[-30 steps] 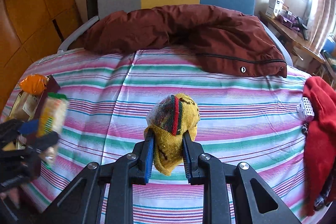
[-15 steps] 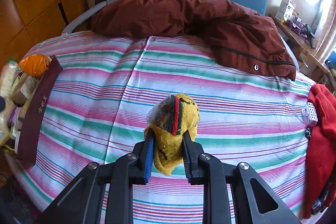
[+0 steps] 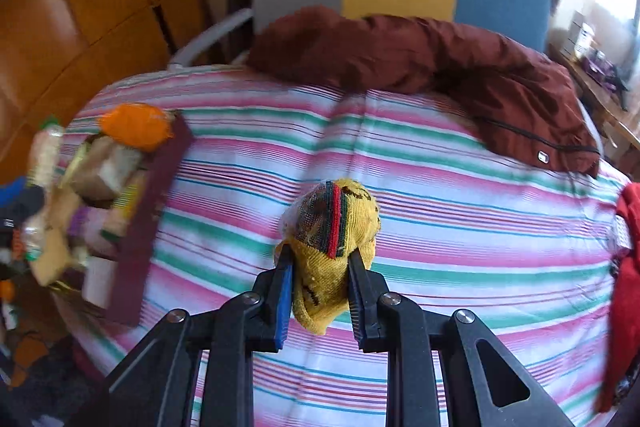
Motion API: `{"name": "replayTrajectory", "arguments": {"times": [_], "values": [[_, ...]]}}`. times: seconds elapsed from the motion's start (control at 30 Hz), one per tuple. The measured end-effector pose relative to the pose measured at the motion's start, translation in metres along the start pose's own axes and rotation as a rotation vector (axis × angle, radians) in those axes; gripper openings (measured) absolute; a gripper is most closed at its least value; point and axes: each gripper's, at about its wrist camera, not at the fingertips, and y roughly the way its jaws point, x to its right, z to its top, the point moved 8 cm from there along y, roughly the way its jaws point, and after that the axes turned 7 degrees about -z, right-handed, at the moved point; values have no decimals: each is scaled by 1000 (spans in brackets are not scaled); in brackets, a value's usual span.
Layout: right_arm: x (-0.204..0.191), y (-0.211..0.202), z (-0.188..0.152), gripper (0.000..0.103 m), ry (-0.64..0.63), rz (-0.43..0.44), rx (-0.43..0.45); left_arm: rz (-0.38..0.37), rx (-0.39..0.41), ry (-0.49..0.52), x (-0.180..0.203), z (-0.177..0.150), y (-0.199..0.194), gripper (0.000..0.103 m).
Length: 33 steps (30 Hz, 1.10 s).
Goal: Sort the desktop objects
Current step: 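Carry the WEIDAN packet with the left tool while the right tool carries the sock bundle to the tray, then release the WEIDAN packet and the sock bundle into the tray with both tools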
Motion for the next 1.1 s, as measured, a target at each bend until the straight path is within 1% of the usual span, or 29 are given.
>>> {"name": "replayTrajectory", "arguments": {"times": [0.23,0.4,0.53,0.7,0.8,0.93,1.0,1.03,1.07,1.1], "values": [[-87,-15,16,24,-70,135,43,37,14,-46,-35,-8,-13,51],[-132,-17,24,24,-99,200,55,49,23,-100,-62,-13,-20,51],[-152,-15,30,24,-96,240,51,51,39,-159,-87,-14,-28,51],[-170,-8,38,24,-104,258,47,52,63,-232,-119,-15,-37,51],[-184,-2,46,24,-110,282,44,27,59,-254,-126,-15,-34,51],[-198,12,56,34,-90,307,38,-13,11,-261,-122,-19,-16,52],[-201,19,58,35,-72,322,29,-26,-13,-257,-119,-23,-6,58],[-202,22,57,37,-66,324,22,-27,-20,-258,-118,-24,-4,60],[-203,24,57,42,-60,328,19,-28,-29,-256,-116,-26,-1,62],[-204,25,56,44,-54,336,18,-25,-35,-254,-115,-28,0,64]]}}
